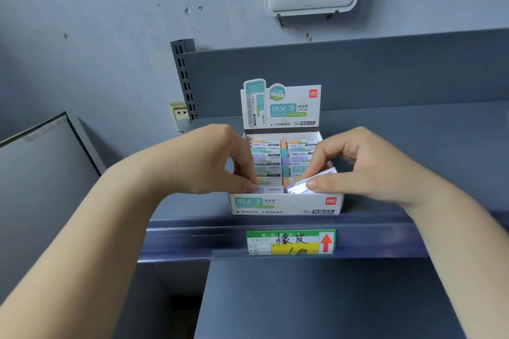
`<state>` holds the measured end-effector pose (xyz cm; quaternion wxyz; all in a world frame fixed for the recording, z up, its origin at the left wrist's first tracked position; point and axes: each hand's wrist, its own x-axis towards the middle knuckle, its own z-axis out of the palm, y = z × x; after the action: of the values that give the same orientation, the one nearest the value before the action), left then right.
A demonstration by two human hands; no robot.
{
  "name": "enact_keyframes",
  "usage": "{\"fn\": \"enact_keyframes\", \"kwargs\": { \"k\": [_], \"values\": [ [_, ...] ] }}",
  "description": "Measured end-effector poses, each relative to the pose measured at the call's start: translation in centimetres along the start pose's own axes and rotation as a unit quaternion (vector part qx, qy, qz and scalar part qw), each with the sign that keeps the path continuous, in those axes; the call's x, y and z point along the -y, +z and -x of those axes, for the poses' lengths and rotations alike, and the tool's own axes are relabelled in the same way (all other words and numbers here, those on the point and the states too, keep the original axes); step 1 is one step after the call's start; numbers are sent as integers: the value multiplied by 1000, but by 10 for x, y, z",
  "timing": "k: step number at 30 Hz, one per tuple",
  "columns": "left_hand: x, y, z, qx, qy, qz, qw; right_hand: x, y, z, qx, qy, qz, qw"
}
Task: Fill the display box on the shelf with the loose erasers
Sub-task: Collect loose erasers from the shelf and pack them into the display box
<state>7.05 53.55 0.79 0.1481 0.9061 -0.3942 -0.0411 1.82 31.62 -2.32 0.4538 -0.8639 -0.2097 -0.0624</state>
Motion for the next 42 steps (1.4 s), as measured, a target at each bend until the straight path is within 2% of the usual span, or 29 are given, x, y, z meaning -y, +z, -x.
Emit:
{"fn": "enact_keyframes", "kwargs": {
  "k": [6,16,21,26,33,42],
  "values": [
    [-3,9,-4,-33,22,40,998,3,2,1,2,24,4,1000],
    [-5,3,-7,10,-17,9,1000,9,5,0,-14,38,32,999],
    [2,12,-5,-48,4,18,999,13,6,-1,-17,39,68,997],
    [3,21,-5,-107,-1,37,994,14,2,-5,11,45,130,990],
    [0,18,-6,-83,-15,17,996,17,-5,-7,87,56,150,983],
    [0,21,-6,-100,-26,19,994,20,-6,-12,121,57,162,978]
  ]
}}
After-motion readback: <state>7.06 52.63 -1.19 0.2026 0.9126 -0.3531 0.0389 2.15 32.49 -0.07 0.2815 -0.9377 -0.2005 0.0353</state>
